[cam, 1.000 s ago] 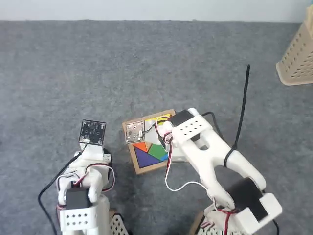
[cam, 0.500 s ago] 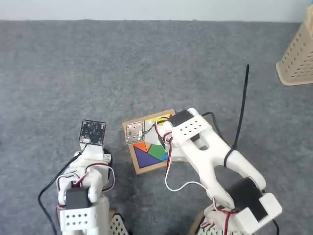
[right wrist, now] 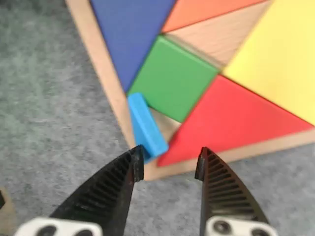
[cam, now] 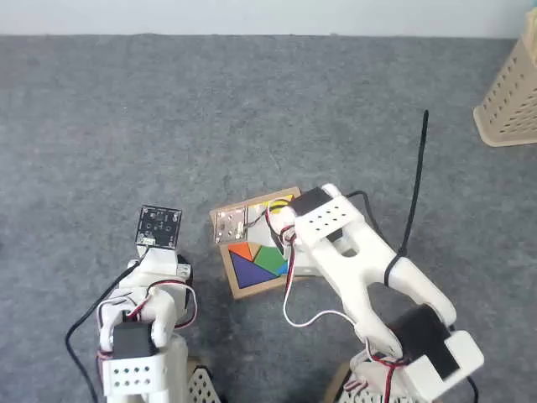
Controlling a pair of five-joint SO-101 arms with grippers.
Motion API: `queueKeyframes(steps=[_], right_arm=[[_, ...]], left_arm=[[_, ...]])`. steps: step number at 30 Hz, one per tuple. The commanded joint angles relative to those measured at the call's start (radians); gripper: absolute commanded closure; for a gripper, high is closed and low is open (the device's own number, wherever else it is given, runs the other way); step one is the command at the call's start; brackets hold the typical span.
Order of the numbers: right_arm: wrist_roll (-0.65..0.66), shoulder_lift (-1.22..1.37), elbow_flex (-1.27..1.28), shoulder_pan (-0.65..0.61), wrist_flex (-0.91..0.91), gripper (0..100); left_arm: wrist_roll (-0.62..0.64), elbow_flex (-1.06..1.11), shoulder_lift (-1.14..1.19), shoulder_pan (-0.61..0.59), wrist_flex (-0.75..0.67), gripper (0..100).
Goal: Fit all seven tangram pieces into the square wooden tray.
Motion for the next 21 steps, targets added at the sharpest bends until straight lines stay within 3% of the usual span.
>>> queueKeyframes(steps=[1, 9, 13, 18, 21], right_arm=[[-0.038, -0.007, -0.075, 0.045, -0.007, 82.2], [-0.055, -0.005, -0.078, 0.048, -0.012, 82.2], [-0.204, -0.007, -0.095, 0.048, -0.01, 83.0], [-0.374, -0.015, -0.114, 0.081, -0.01, 99.8], [-0.442, -0.074, -0.092, 0.131, -0.01, 97.6]], left_arm=[[0.008, -0.01, -0.021, 0.002, 0.0, 93], [0.008, -0.01, -0.021, 0.002, 0.0, 93], [0.008, -0.01, -0.021, 0.002, 0.0, 93], [0.008, -0.01, -0.021, 0.002, 0.0, 93], [0.008, -0.01, -0.021, 0.002, 0.0, 93]])
